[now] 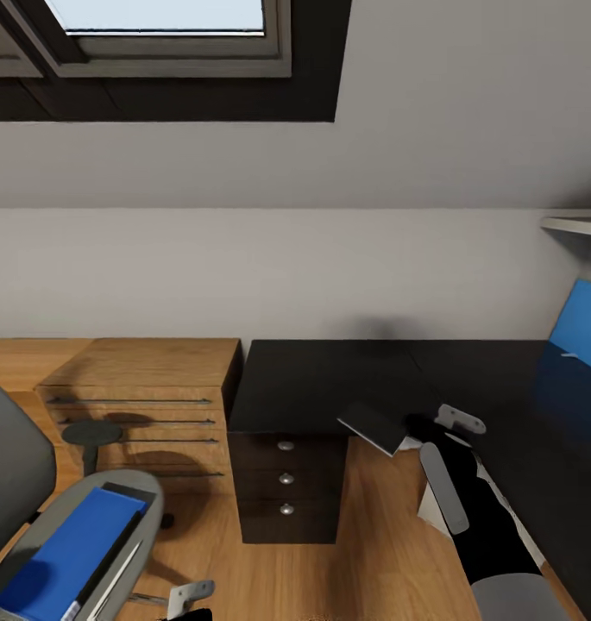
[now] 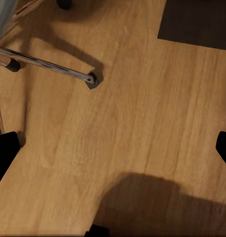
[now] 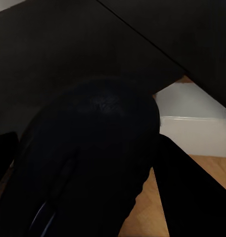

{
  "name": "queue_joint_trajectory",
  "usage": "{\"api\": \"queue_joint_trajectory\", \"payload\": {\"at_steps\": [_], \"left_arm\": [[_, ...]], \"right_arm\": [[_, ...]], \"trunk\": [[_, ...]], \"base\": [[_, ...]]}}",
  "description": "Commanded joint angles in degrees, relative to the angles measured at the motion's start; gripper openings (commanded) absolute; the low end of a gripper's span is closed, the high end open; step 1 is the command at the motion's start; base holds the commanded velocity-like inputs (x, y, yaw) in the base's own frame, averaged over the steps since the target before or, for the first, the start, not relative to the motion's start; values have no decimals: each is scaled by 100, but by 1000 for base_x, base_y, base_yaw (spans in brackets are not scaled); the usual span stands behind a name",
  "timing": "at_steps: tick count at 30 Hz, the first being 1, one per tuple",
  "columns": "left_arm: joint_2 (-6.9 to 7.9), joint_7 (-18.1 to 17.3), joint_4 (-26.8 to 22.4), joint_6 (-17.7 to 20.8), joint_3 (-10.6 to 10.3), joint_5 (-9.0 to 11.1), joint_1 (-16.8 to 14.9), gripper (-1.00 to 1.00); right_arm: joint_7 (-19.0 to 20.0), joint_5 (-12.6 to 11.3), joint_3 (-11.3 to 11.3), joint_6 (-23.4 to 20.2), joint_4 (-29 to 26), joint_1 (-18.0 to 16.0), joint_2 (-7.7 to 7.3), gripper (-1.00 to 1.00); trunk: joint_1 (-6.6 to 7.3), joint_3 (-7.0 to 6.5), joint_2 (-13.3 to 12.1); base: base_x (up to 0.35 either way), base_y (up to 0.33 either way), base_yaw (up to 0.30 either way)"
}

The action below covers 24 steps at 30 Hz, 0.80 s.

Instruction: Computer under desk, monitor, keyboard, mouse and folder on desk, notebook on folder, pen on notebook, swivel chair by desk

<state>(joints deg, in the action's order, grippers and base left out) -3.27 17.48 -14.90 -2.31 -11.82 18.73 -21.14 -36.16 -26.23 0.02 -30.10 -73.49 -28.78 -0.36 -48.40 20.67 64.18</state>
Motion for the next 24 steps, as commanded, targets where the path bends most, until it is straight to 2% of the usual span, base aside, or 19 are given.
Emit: {"api": "queue_joint_trajectory", "payload": {"at_steps": [1,4,9,24], "left_arm": [[2,30,3,-24,-48,60,-5,100],[2,34,5,-24,-48,60,-5,100],[2,33,5,-32,-48,61,-5,100],[2,36,5,-42,-48,59,-5,100]], "right_arm": [[-41,-53,27,-12,-13,-4,-2,-100],[-40,-56,187,-18,-171,-4,-1,-100],[-37,-51,179,-14,-226,-4,-8,-100],[-16,-48,147,53,-161,-4,-16,-100]], "trunk": [[0,15,5],[0,25,5],[0,26,5],[0,26,5]], "base": [[0,0,-8],[0,0,-3],[0,0,-21],[0,0,-249]]}}
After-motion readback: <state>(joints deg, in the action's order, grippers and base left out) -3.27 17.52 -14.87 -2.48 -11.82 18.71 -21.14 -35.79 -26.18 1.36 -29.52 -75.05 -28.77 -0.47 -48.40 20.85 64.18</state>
